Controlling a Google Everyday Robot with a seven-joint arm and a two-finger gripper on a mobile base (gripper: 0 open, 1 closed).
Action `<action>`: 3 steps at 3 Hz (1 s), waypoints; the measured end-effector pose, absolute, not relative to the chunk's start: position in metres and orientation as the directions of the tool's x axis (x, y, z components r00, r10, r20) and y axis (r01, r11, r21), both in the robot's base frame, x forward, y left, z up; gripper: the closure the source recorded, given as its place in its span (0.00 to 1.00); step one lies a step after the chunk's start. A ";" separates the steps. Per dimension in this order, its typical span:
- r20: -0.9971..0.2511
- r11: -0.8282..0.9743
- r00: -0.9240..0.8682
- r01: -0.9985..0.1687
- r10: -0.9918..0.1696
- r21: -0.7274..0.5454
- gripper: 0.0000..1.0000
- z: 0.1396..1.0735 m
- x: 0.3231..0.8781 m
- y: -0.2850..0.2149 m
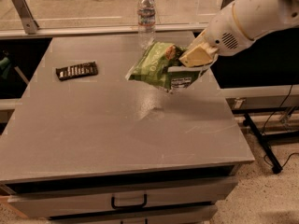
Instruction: Move green jalapeno chip bag near rxbar chocolate
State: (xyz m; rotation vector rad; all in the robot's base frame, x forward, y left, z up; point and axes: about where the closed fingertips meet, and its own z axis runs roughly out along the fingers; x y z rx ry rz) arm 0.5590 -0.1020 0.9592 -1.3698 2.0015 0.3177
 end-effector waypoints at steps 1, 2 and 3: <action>-0.690 0.377 -0.186 -0.916 -0.699 -0.135 1.00 0.926 0.595 -0.059; -0.714 0.349 -0.167 -0.930 -0.680 -0.115 1.00 0.904 0.633 -0.021; -0.716 0.328 -0.180 -0.942 -0.674 -0.072 0.82 0.883 0.653 0.007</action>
Offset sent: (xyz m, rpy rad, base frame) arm 0.1235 0.1266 -0.0810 0.1405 0.0270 0.1310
